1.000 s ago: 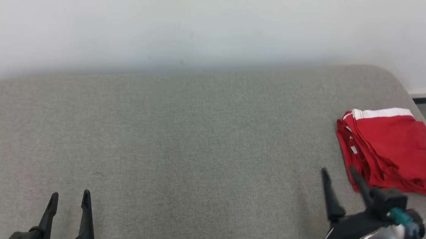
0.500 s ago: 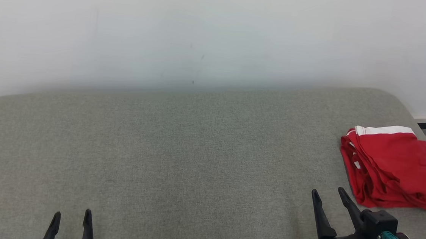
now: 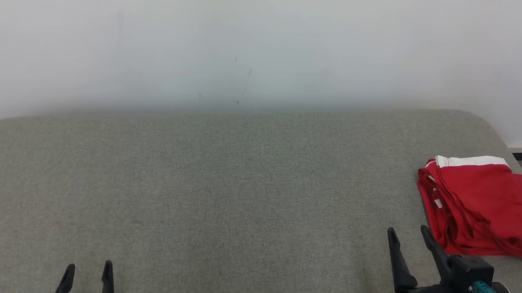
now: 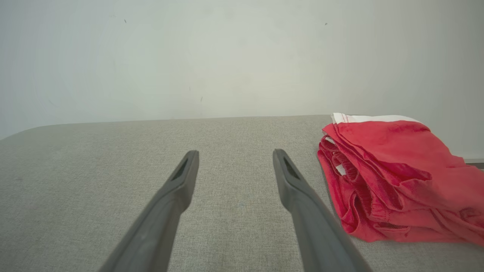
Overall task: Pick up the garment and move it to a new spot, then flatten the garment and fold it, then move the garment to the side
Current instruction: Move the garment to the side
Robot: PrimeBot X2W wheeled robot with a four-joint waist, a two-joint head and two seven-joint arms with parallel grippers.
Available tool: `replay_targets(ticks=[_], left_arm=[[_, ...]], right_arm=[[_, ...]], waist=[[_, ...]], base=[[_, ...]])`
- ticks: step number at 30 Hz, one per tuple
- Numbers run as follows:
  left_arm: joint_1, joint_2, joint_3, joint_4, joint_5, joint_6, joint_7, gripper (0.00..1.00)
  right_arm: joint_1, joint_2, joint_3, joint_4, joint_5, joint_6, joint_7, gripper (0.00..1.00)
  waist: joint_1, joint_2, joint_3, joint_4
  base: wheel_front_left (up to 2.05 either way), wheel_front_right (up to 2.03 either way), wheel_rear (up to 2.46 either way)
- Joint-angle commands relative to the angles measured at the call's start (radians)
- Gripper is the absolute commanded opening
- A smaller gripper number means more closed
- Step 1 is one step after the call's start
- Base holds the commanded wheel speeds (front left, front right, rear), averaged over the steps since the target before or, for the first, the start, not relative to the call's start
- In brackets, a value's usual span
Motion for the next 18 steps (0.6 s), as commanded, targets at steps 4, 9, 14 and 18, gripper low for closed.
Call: replay_targets(ticks=[4,9,14,18], left_arm=[[-0.004,0.0,0.002,-0.006,0.001,-0.001,0.0,1.0],[-0.001,0.0,0.007,-0.011,-0.003,-0.002,0.0,1.0],[-0.001,0.0,0.002,-0.02,-0.002,0.001,0.0,1.0],[0.001,0.0,-0.002,-0.025,-0.011,0.002,0.0,1.0]], right_arm=[[0.02,0.007,-0.012,-0.013,-0.011,0.0,0.007,1.0],[0.027,0.009,-0.014,-0.019,-0.01,0.0,0.012,1.0],[0.029,0.011,-0.017,-0.026,-0.009,0.0,0.016,1.0],[0.029,0.011,-0.016,-0.029,-0.009,0.0,0.02,1.0]], waist=[[0.0,0.0,0.005,-0.001],[0.0,0.0,0.008,-0.003],[0.0,0.0,0.009,-0.004],[0.0,0.0,0.009,-0.004]], base=[[0.0,0.0,0.0],[0.0,0.0,0.0],[0.0,0.0,0.0],[0.0,0.0,0.0]])
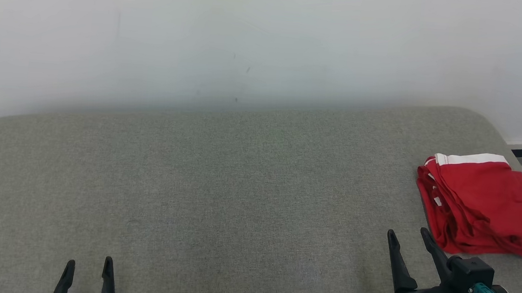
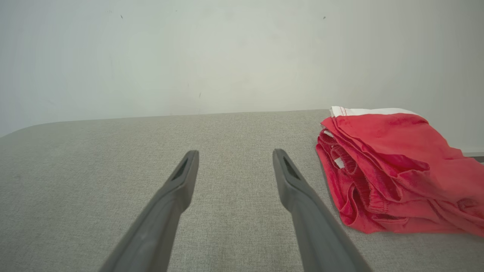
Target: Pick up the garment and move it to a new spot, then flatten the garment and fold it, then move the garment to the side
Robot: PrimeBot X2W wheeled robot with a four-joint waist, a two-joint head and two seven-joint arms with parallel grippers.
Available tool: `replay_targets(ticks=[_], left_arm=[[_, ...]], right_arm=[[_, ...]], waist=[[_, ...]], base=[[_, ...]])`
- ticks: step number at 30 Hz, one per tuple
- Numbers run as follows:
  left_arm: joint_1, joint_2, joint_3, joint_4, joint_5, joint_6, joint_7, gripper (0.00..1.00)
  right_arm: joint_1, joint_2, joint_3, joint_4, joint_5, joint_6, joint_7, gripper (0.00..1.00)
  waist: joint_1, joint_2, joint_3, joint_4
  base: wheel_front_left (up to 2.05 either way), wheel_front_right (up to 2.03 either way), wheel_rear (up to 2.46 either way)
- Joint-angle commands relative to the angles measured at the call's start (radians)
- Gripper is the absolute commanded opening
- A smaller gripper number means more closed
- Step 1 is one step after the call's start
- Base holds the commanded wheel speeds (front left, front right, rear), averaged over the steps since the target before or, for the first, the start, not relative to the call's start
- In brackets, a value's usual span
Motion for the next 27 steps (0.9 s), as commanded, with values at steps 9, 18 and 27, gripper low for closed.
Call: replay_targets(ticks=[9,18,27], left_arm=[[0.006,0.0,-0.002,-0.009,-0.005,0.008,0.0,1.0],[0.023,-0.012,-0.007,0.068,-0.003,0.007,0.01,0.0],[-0.005,-0.011,0.003,0.066,-0.178,-0.005,0.057,0.0]], right_arm=[[0.003,-0.002,0.003,-0.004,0.006,0.0,0.003,1.0],[0.071,0.013,0.008,0.065,0.005,0.0,0.012,0.0],[0.068,0.026,-0.027,0.033,0.172,0.0,0.052,0.0]], waist=[[0.0,0.0,0.002,0.003],[0.0001,0.0,0.002,0.004],[0.0001,0.0,0.006,0.009]], base=[[0.0,0.0,0.0],[0.0,0.0,0.0],[0.0,0.0,0.0]])
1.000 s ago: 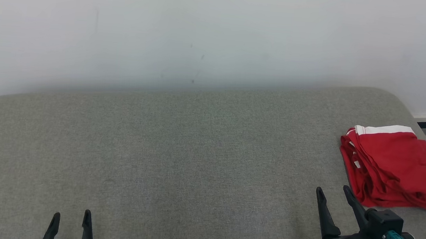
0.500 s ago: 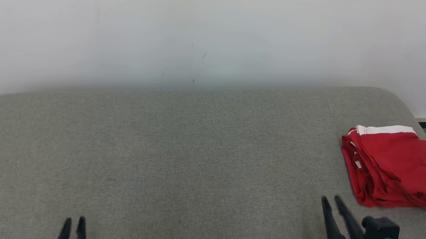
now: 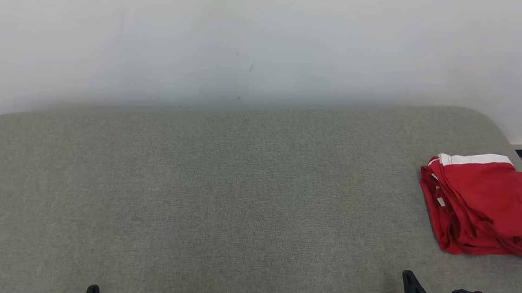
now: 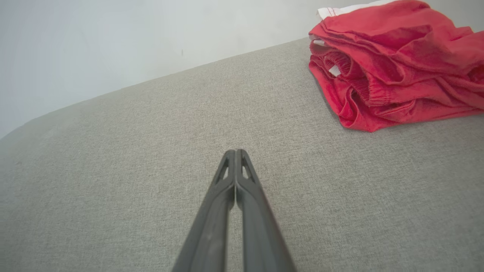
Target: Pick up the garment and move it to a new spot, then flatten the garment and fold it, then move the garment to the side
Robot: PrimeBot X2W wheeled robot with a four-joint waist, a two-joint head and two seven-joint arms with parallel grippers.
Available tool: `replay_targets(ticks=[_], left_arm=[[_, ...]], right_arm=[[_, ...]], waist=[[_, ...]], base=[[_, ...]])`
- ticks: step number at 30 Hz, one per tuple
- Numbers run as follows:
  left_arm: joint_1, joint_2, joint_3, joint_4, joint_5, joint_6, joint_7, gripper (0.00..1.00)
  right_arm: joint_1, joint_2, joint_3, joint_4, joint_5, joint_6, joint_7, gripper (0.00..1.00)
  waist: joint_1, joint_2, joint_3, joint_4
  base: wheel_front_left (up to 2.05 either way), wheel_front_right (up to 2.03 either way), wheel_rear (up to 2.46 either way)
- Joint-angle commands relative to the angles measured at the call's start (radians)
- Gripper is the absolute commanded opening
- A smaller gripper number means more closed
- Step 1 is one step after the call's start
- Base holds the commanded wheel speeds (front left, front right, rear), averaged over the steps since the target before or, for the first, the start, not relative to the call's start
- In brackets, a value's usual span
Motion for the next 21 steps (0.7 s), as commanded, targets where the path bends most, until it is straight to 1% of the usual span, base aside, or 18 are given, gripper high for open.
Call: replay_targets(ticks=[1,6,7,21], left_arm=[[-0.031,0.004,0.005,-0.018,-0.053,-0.006,0.009,0.0],[-0.042,0.005,0.008,-0.022,-0.142,-0.012,0.031,0.0],[-0.042,0.005,0.008,-0.022,-0.142,-0.012,0.031,0.0],[-0.074,0.007,0.016,-0.029,-0.364,-0.028,0.088,0.0]], right_arm=[[-0.024,0.001,-0.013,-0.027,0.048,0.0,0.009,0.0],[-0.024,0.008,-0.029,-0.044,0.132,0.0,0.028,0.0],[-0.024,0.008,-0.029,-0.044,0.132,0.0,0.028,0.0],[-0.026,0.025,-0.07,-0.086,0.346,0.0,0.076,0.0]], waist=[[-0.0001,-0.0001,0.001,0.001],[-0.0001,-0.0001,0.003,0.004],[-0.0001,-0.0001,0.003,0.004],[-0.0001,-0.0001,0.009,0.011]], base=[[0.0,0.0,0.0],[0.0,0.0,0.0],[0.0,0.0,0.0],[0.0,0.0,0.0]])
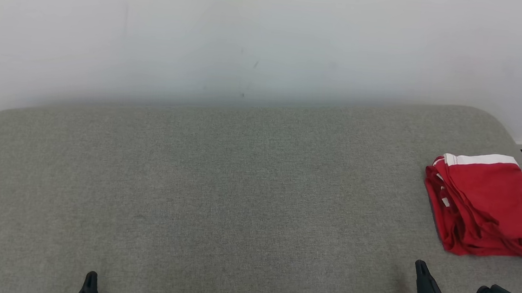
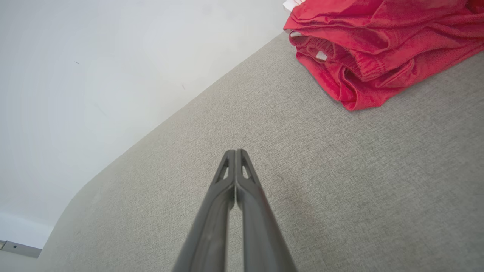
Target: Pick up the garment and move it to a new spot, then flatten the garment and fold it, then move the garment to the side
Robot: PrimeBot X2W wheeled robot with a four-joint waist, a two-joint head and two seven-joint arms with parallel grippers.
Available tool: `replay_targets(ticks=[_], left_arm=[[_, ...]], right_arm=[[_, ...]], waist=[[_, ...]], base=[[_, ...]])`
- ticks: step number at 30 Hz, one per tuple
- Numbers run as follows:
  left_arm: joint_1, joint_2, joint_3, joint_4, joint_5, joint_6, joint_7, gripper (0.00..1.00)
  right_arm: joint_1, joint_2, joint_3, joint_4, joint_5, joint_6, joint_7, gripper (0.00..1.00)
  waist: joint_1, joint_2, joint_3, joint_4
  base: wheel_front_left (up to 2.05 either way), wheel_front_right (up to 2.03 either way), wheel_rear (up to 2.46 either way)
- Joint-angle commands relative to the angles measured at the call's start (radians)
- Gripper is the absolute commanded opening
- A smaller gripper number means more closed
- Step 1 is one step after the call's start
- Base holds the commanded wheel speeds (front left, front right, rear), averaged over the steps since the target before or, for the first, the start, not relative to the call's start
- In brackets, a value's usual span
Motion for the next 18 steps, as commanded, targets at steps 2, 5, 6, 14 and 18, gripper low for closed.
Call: replay_targets(ticks=[2,5,6,14,18], left_arm=[[-0.032,0.007,0.005,-0.016,-0.043,-0.005,0.009,0.0],[-0.037,0.007,0.006,-0.017,-0.084,-0.009,0.02,0.0],[-0.039,0.007,0.007,-0.018,-0.099,-0.009,0.023,0.0],[-0.054,0.008,0.011,-0.021,-0.204,-0.018,0.051,0.0],[-0.062,0.009,0.014,-0.022,-0.253,-0.02,0.064,0.0]], right_arm=[[-0.025,0.002,-0.012,-0.024,0.044,0.0,0.007,0.0],[-0.025,0.006,-0.02,-0.031,0.085,0.0,0.016,0.0],[-0.025,0.007,-0.022,-0.034,0.098,0.0,0.019,0.0],[-0.026,0.015,-0.042,-0.054,0.199,0.0,0.043,0.0],[-0.027,0.019,-0.051,-0.063,0.246,0.0,0.053,0.0]], waist=[[-0.0001,0.0,0.001,0.001],[-0.0001,0.0,0.002,0.003],[-0.0001,0.0,0.002,0.003],[-0.0001,0.0,0.006,0.007],[-0.0001,0.0,0.008,0.01]], base=[[0.0,0.0,0.0],[0.0,0.0,0.0],[0.0,0.0,0.0],[0.0,0.0,0.0],[0.0,0.0,0.0]])
